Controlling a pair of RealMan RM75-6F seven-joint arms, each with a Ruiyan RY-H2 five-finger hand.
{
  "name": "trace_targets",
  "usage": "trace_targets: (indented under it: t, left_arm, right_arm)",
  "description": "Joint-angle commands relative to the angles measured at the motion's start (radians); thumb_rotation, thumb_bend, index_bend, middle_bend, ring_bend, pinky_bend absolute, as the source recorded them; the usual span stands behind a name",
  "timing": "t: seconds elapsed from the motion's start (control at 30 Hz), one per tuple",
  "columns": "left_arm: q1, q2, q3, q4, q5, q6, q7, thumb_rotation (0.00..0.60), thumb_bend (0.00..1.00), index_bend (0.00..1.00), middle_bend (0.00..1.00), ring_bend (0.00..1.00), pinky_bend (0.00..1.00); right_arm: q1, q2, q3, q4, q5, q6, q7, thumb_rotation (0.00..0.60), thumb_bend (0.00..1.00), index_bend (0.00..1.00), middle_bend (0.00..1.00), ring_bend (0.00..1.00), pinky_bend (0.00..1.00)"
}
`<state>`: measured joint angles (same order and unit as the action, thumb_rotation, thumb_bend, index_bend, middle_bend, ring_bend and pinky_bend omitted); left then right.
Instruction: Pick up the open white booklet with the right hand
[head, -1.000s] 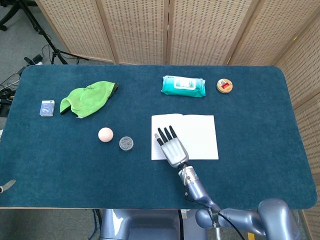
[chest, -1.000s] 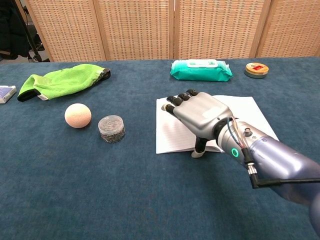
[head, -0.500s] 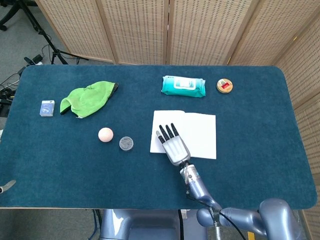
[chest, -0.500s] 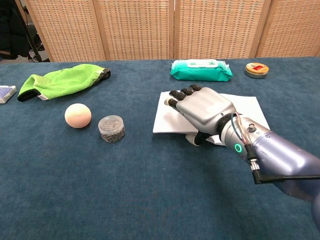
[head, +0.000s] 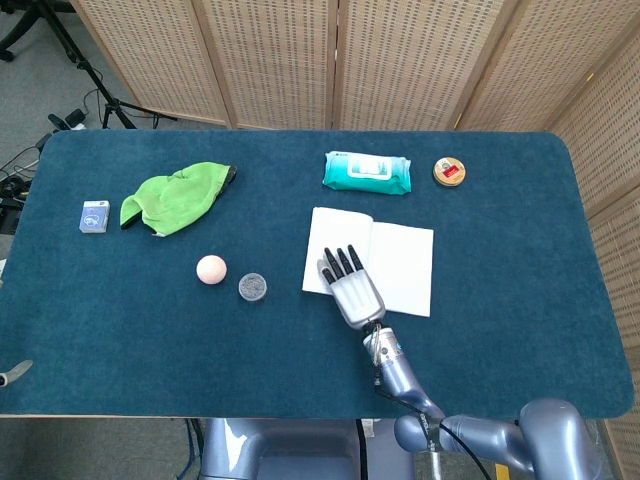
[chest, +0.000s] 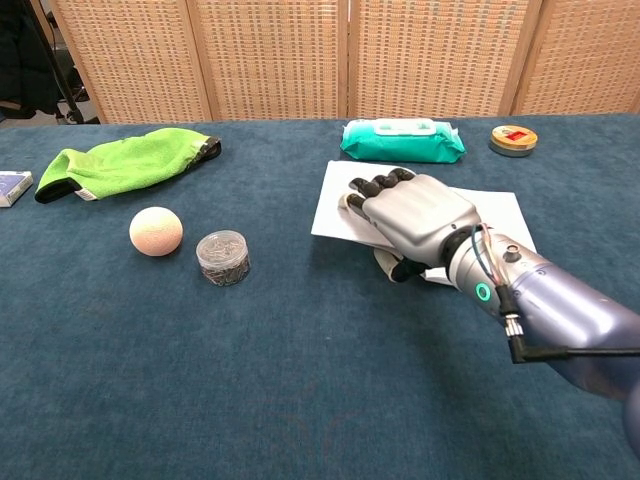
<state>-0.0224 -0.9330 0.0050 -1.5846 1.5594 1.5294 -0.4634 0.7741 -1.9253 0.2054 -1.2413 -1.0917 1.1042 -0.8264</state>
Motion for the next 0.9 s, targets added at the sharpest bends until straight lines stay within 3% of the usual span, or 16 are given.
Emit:
trace_targets:
  t: [0.03,0.17,0.3,0.43,0.63,0.73,0.8,0.9]
  left_arm:
    - [0.0,0.0,0.0,0.0,0.001,0.0,-0.001,0.6,0.0,0.0,0.0,0.0,0.0]
    - [0.004,-0.001,0.004,0.001,0.012,0.011,0.001,0.6,0.0,0.0,0.0,0.0,0.0]
    - [0.009,-0.004,0.008,0.001,0.023,0.023,0.006,0.6,0.0,0.0,0.0,0.0,0.0]
    - [0.016,-0.006,0.015,-0.002,0.038,0.038,0.011,0.6,0.0,0.0,0.0,0.0,0.0]
    - [0.034,-0.011,0.024,0.007,0.063,0.077,-0.006,0.6,0.0,0.0,0.0,0.0,0.0]
    - [0.039,-0.013,0.026,0.014,0.066,0.088,-0.015,0.6,0.0,0.0,0.0,0.0,0.0]
    - [0.042,-0.014,0.027,0.018,0.068,0.093,-0.017,0.6,0.0,0.0,0.0,0.0,0.0]
    - [0.045,-0.017,0.028,0.024,0.072,0.101,-0.021,0.6,0.0,0.0,0.0,0.0,0.0]
  right_arm:
    - [-0.028,0.008,0.026,-0.012,0.0,0.023,0.094,0.6,0.67,0.08,0.01,0.0,0.0]
    - [-0.084,0.033,0.046,-0.034,-0.018,0.077,0.246,0.6,0.69,0.08,0.01,0.0,0.0]
    - [-0.145,0.056,0.061,-0.039,-0.006,0.103,0.395,0.6,0.77,0.08,0.0,0.0,0.0]
    - [-0.212,0.097,0.091,-0.064,0.067,0.052,0.58,0.6,0.78,0.08,0.0,0.0,0.0]
    - [-0.263,0.156,0.118,-0.057,0.105,0.006,0.726,0.6,0.76,0.05,0.0,0.0,0.0]
    - [-0.28,0.172,0.132,-0.044,0.14,-0.006,0.75,0.6,0.56,0.0,0.0,0.0,0.0]
    - [-0.285,0.176,0.142,-0.035,0.172,-0.007,0.738,0.6,0.34,0.0,0.0,0.0,0.0]
    - [-0.289,0.173,0.172,0.008,0.256,0.017,0.67,0.6,0.08,0.0,0.0,0.0,0.0]
